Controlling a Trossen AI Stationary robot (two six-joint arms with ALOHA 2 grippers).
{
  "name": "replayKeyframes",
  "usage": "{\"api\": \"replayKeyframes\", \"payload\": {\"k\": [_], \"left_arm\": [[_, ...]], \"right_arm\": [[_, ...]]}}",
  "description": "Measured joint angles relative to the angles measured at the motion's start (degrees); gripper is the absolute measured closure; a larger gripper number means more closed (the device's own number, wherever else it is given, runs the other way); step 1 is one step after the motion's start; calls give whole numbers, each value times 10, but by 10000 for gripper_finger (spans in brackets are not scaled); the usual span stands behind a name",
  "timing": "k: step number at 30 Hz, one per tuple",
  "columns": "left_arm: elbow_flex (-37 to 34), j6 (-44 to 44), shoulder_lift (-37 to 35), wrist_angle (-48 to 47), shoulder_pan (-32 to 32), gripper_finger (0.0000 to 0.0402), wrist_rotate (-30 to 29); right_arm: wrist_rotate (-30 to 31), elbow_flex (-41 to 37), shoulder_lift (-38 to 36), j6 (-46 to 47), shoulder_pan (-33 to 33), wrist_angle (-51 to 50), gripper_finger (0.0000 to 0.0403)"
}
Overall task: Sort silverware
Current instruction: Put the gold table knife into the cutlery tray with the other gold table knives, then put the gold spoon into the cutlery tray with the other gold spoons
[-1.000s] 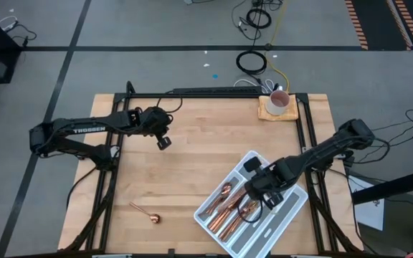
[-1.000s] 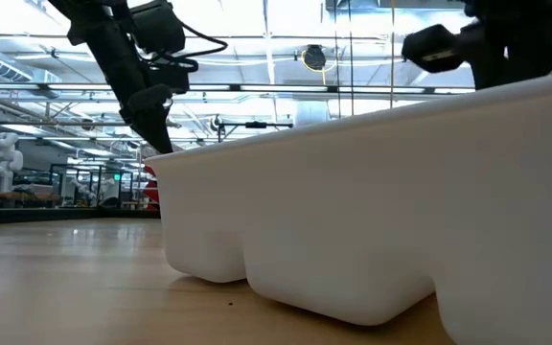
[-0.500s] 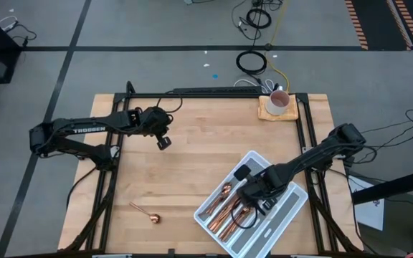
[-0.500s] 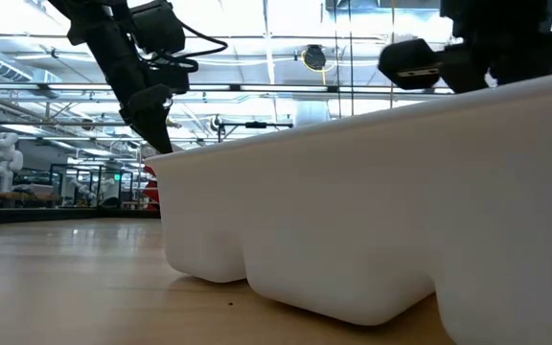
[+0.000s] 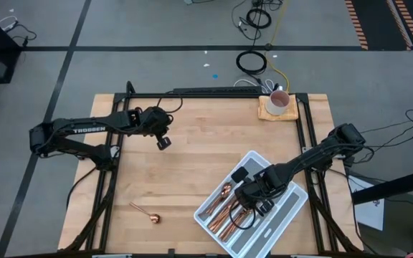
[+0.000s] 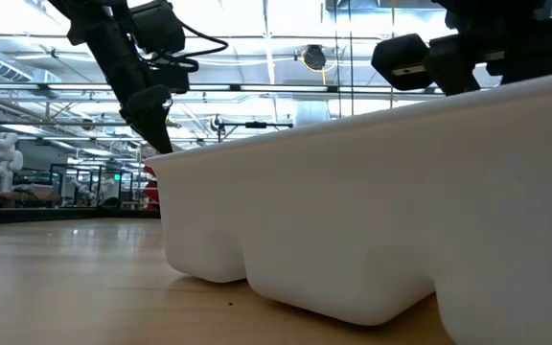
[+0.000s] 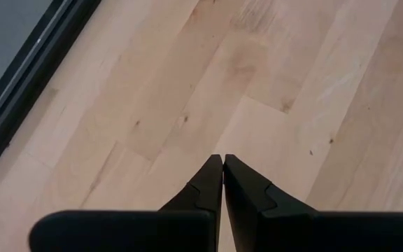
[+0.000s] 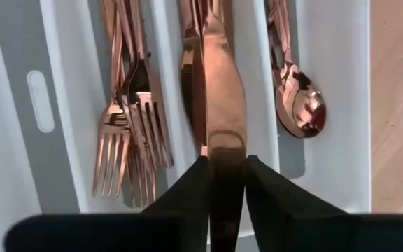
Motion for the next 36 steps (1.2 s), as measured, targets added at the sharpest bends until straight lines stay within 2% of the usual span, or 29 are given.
{"api": "replayKeyframes", "payload": {"k": [5,13,21,28,36], "left_arm": [[0,1,0,0,0,378,0],[0,26,0,1,0,378,0],[0,26,0,2,0,378,5],[0,30,0,2,0,378,5],[0,27,0,10,0,378,5]], "right_arm": [[0,0,0,0,0,0,305],[-1,0,0,7,0,-2,288],[4,0,0,137,-14,17,289],[5,0,-1,154,-19,34,289],[5,0,-1,229,-19,39,289]]}}
